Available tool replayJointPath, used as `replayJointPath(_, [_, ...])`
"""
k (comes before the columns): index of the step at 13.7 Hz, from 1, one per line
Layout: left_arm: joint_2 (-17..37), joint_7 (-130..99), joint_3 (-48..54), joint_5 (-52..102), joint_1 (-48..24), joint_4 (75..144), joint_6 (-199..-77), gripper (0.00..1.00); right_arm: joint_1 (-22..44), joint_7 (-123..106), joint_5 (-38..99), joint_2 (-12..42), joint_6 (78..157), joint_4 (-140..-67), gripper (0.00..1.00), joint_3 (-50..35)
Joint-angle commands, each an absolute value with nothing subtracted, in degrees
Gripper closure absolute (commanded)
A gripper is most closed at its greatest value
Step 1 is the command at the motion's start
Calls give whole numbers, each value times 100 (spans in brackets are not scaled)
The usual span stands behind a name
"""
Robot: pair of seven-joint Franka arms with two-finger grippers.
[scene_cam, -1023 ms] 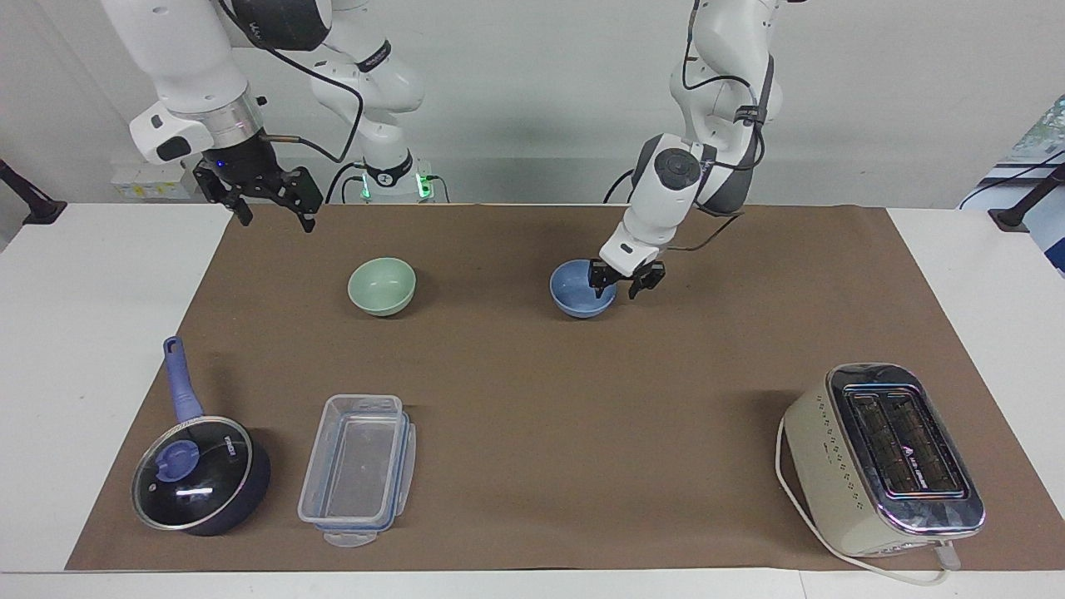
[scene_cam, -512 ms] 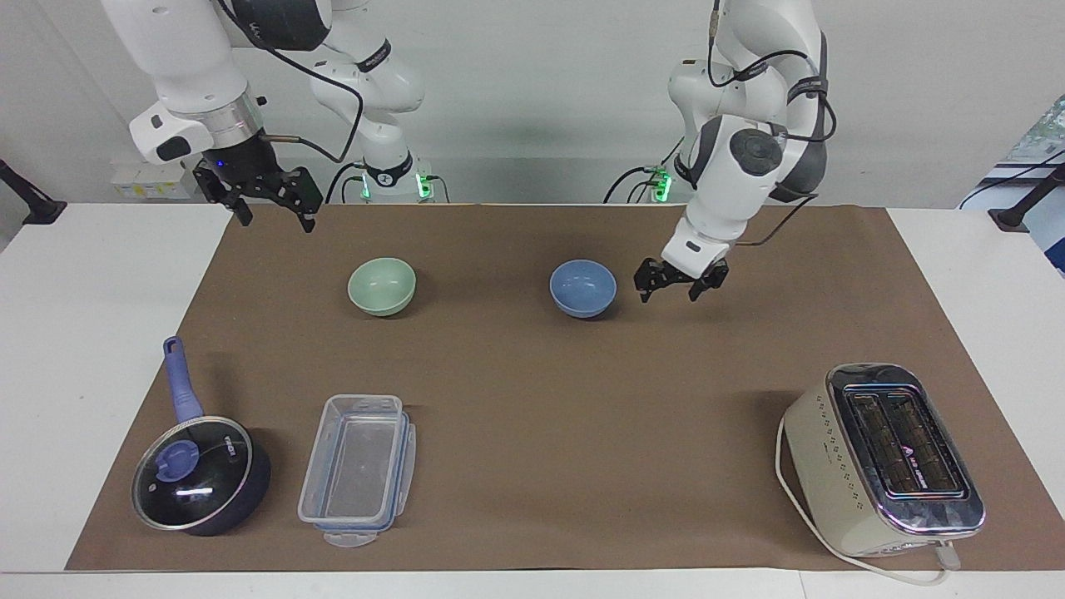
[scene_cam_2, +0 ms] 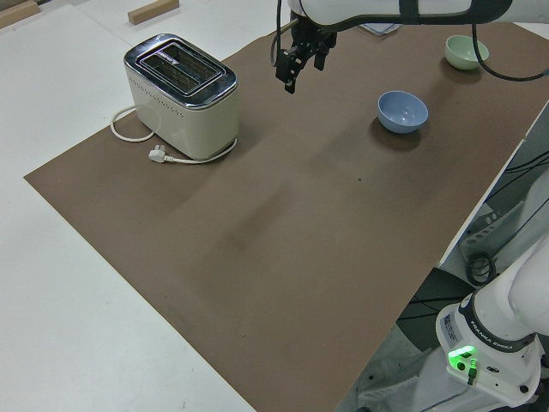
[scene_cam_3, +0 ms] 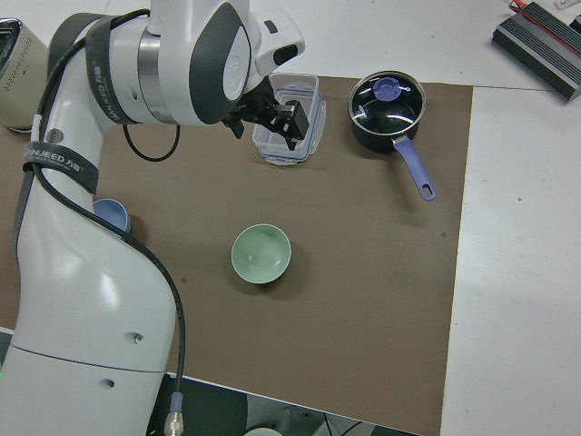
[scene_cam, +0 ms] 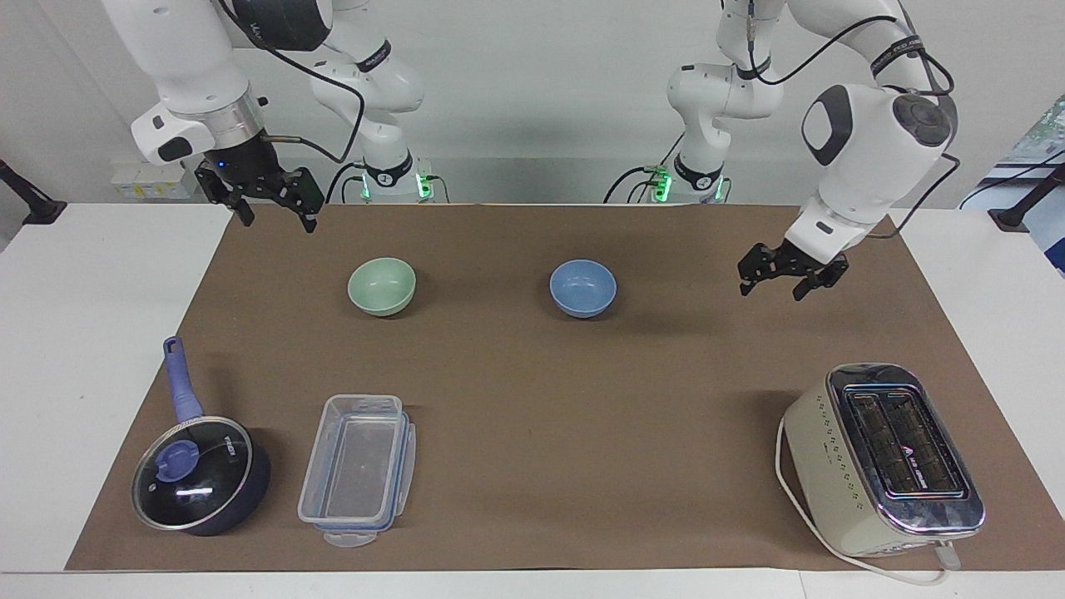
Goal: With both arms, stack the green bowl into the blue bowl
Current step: 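Release the blue bowl and retract the left gripper to rest, then reach the right gripper to the pale green bowl and grasp its rim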
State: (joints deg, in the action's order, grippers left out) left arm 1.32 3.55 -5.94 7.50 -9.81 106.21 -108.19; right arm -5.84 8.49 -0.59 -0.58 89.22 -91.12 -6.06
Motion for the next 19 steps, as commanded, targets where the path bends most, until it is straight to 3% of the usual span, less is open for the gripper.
replayJointPath(1, [167, 562, -527, 650, -651, 10223, -10390, 0, -633, 897, 44, -386, 9323, -9815, 0, -633])
replayJointPath(5, [228, 563, -527, 449, -466, 9398, -9678, 0, -563, 888, 62, -940, 10273, -11247, 0, -633])
replayJointPath(9, [237, 571, -519, 47, -378, 8878, -9151, 0, -536, 870, 167, -967, 10862, -12022, 0, -642])
replayJointPath(13, [167, 747, -527, -44, -360, 9009, -9193, 0, -536, 660, 176, -1036, 11881, -13137, 0, -642])
replayJointPath(19, [167, 721, -527, -53, -413, 9009, -9167, 0, -536, 466, 272, -976, 12627, -13911, 0, -633])
